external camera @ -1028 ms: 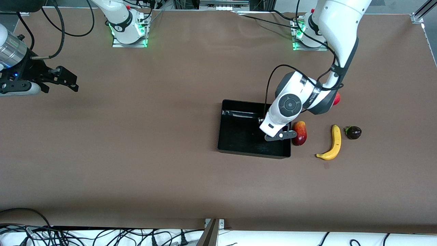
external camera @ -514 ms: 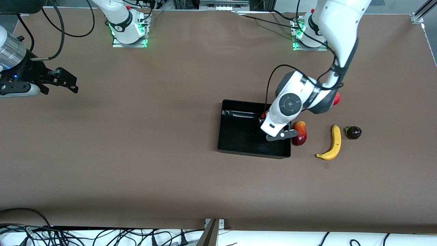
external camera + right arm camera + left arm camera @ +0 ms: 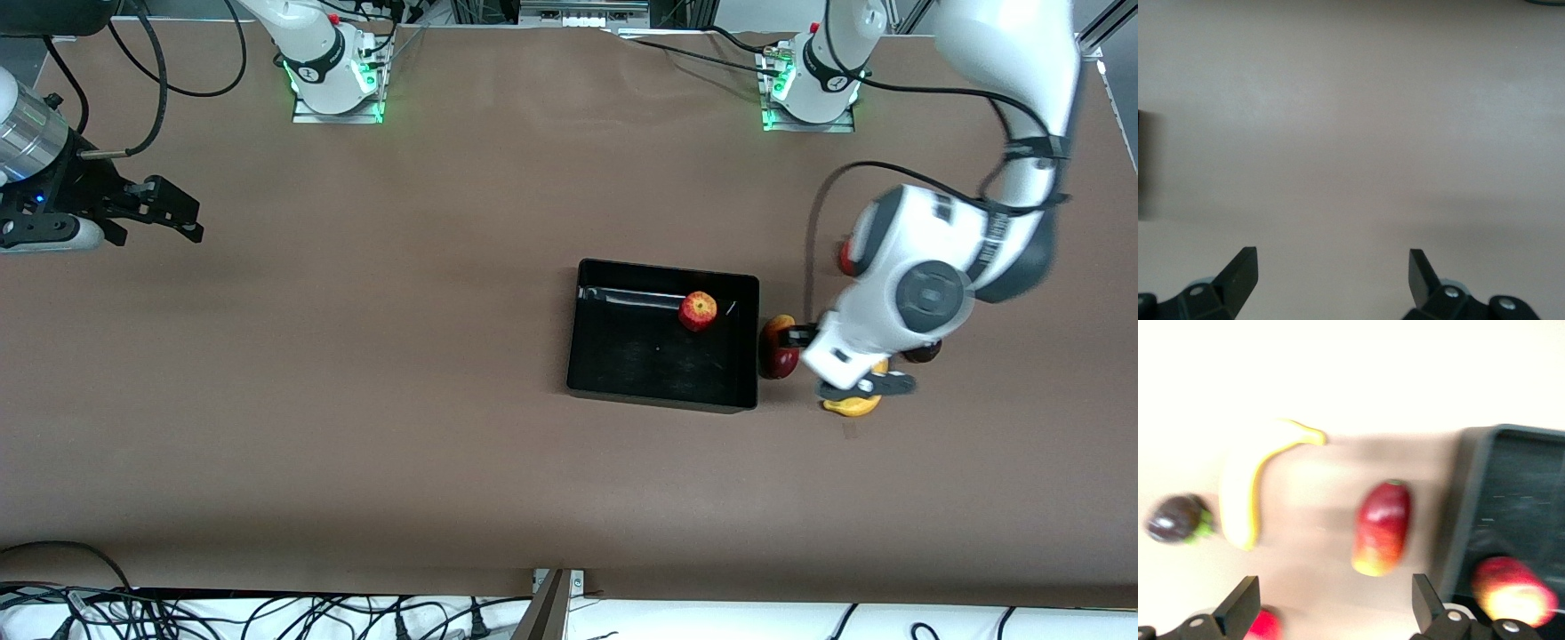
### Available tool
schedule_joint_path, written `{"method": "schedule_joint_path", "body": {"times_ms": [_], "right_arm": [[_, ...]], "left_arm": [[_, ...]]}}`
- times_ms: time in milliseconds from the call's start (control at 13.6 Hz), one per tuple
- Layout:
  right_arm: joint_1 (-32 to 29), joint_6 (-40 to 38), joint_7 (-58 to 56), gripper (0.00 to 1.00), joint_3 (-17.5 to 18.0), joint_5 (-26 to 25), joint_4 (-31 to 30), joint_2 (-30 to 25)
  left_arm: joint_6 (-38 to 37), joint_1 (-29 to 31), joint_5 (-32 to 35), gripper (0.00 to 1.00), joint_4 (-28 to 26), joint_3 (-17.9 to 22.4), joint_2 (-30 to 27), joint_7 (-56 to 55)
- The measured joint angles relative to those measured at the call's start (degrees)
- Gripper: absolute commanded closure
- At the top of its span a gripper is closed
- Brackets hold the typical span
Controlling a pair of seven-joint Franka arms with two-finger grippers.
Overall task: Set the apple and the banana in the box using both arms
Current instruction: 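Move the left gripper to the yellow banana and grasp it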
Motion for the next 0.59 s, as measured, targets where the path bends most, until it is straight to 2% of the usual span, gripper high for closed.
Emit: {"method": "schedule_joint_path", "body": {"times_ms": [294,514,587], "right_arm": [[0.0,0.0,0.0,0.00,0.0,0.0,0.0,0.0],[0.0,0.0,0.0,0.00,0.0,0.0,0.0,0.0],[0.0,0.0,0.0,0.00,0.0,0.0,0.0,0.0]], "left_arm": [[9.4,6.9,0.9,0.00,-2.3,0.1,4.1,20.1],[22.8,10.2,3.5,0.00,-9.1,0.1,6.1,27.6],[26.7,10.9,5.6,0.23,-11.4,0.1,6.5,28.0]]}}
